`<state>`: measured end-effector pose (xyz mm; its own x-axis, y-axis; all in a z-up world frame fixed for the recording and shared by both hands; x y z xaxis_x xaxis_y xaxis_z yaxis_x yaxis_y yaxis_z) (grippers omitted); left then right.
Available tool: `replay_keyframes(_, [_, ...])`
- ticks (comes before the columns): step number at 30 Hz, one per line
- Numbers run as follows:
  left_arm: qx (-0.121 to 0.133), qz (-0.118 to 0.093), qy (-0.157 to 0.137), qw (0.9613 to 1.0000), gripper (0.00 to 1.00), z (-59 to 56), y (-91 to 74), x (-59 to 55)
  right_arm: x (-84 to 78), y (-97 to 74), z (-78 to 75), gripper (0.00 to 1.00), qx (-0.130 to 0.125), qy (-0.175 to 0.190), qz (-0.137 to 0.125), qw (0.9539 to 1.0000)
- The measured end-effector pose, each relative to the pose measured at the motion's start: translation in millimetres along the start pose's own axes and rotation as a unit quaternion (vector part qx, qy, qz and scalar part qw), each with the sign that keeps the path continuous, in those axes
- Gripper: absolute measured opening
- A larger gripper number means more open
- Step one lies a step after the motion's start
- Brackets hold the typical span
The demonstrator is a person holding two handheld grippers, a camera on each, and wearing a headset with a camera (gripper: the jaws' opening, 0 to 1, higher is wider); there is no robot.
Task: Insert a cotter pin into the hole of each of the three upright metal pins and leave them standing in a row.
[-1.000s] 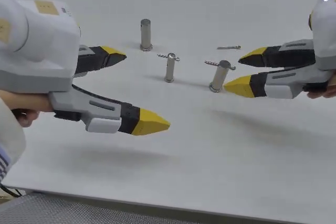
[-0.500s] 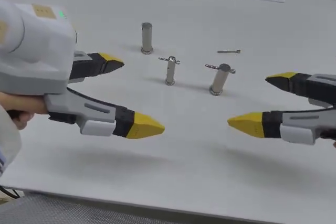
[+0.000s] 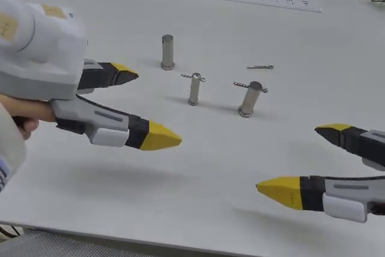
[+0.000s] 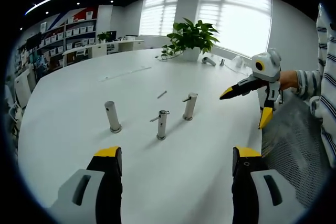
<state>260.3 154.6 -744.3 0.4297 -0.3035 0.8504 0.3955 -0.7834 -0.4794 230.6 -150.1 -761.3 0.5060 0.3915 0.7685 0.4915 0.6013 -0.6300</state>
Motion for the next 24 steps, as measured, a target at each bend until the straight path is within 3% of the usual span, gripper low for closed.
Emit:
replay_keyframes(3, [0.009,-0.011,0.005,0.9999,0.85,2.3,1.8,10.7,-3.9,-2.3,1.5,1.0,-0.002,0.006,0.011,0.9999])
replay_keyframes(8, [0.038,-0.037,-0.004,0.9986,0.84,17.8,1.5,22.5,-8.8,-5.1,2.8,1.0,-0.015,0.015,0.017,0.9996])
replay_keyframes(12, [0.082,-0.062,-0.004,0.9947,0.75,33.3,4.3,33.0,-11.8,-7.4,7.2,1.0,-0.012,0.015,0.02,0.9996])
replay_keyframes(14, [0.095,-0.082,-0.036,0.9915,0.76,40.2,6.7,36.5,-12.2,-8.0,9.0,0.99,-0.009,0.014,0.021,0.9997])
replay_keyframes(15, [0.094,-0.086,-0.037,0.9912,0.76,42.9,7.3,37.8,-12.2,-7.9,9.9,0.98,-0.007,0.015,0.021,0.9997])
replay_keyframes(24, [0.141,-0.086,-0.027,0.9859,0.64,61.6,15.8,44.3,-13.6,-8.5,10.8,0.97,-0.022,0.015,0.019,0.9995])
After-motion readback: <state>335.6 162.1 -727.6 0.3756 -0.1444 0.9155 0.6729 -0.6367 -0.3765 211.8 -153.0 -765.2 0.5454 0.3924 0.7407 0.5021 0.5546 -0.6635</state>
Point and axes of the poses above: the centre of the closed fingertips' face, and the gripper's own axes: y roughly forward along the fingers, z roughly to its left, x roughly out of its top, the point moved 10 cm from there along -y, roughly backward along the fingers, and after that the axes turned 8 degrees about -x, right-handed, at the moved point
